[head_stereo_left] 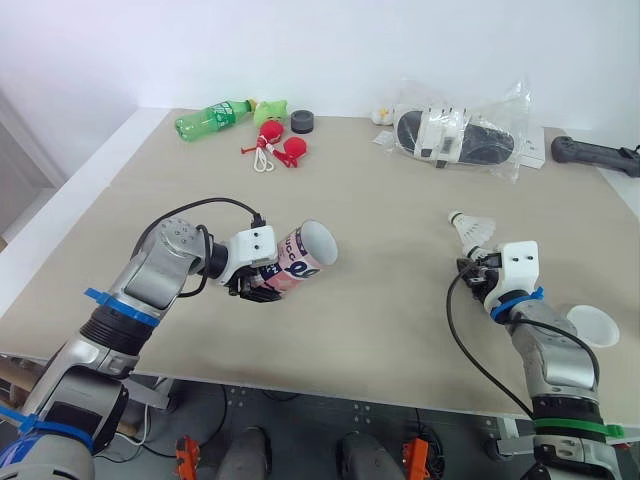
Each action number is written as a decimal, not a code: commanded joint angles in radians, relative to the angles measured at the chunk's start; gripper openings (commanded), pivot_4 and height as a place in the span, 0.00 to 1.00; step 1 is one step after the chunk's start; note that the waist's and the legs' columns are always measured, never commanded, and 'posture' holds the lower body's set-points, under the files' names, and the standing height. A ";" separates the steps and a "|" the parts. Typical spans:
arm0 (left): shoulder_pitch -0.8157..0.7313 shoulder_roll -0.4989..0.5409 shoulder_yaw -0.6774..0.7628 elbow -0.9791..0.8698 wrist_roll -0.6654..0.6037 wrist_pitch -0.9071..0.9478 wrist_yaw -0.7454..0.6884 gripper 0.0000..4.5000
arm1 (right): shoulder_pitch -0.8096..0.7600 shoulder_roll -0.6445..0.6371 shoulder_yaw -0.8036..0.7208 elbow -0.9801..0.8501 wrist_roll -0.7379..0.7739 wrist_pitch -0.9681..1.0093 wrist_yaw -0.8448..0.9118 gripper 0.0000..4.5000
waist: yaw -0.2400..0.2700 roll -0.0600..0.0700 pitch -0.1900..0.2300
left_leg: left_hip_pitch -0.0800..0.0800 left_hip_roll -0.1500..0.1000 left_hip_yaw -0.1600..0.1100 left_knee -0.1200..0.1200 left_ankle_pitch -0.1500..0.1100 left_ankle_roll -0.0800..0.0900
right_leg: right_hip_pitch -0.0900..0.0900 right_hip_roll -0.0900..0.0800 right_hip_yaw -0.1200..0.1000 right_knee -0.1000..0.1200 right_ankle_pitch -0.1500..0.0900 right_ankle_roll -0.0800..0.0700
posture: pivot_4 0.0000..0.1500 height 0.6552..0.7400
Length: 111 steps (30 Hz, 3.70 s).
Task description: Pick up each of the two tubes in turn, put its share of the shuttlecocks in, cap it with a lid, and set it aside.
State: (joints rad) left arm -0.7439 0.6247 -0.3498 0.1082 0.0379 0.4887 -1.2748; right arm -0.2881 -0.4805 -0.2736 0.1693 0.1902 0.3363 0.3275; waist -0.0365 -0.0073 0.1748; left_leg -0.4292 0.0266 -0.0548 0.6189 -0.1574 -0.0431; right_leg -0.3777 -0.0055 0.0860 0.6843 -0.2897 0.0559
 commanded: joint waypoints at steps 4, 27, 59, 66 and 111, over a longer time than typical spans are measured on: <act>0.016 -0.005 -0.039 0.010 -0.004 0.003 -0.020 0.66 | 0.053 -0.031 -0.025 -0.091 0.019 0.030 0.019 0.02 | 0.002 0.000 0.000 | 0.000 0.000 0.000 0.000 0.000 0.000 | 0.000 0.000 0.000 0.000 0.000 0.000 | 1.00 1.00; -0.002 -0.042 -0.061 0.058 0.007 -0.029 -0.024 0.66 | -0.433 -0.390 0.410 -0.701 0.306 0.444 0.461 0.02 | 0.009 -0.003 0.000 | -0.001 0.002 0.004 -0.001 0.000 0.000 | 0.003 -0.004 -0.003 -0.004 -0.004 -0.002 | 1.00 1.00; 0.031 -0.037 -0.052 0.018 -0.007 0.003 -0.005 0.66 | -0.128 -0.218 0.143 -0.587 0.120 0.517 0.139 0.99 | 0.011 -0.004 -0.004 | -0.007 0.002 -0.001 0.000 0.000 0.001 | -0.002 -0.002 -0.007 -0.002 -0.003 -0.002 | 1.00 1.00; 0.021 -0.039 -0.055 0.026 -0.004 0.001 -0.009 0.66 | -0.149 -0.047 0.178 -0.363 -0.005 0.455 -0.050 0.99 | 0.012 -0.004 -0.004 | -0.007 0.002 -0.001 0.000 0.001 0.001 | -0.002 -0.002 -0.007 -0.002 -0.003 -0.002 | 1.00 1.00; 0.059 -0.018 -0.045 -0.029 -0.016 0.037 0.013 0.66 | -0.347 -0.139 0.233 -0.194 0.049 0.063 0.293 0.01 | 0.002 0.002 -0.002 | -0.006 0.001 0.000 -0.001 0.001 0.002 | -0.002 -0.002 -0.006 -0.002 -0.003 -0.001 | 1.00 1.00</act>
State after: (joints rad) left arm -0.7167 0.6095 -0.3460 0.0649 0.0192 0.5098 -1.2503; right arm -0.6153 -0.5729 -0.0503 0.1284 0.1672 0.3686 0.4766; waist -0.0348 -0.0050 0.1730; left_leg -0.4352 0.0275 -0.0550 0.6178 -0.1564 -0.0416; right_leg -0.3790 -0.0075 0.0801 0.6822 -0.2925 0.0548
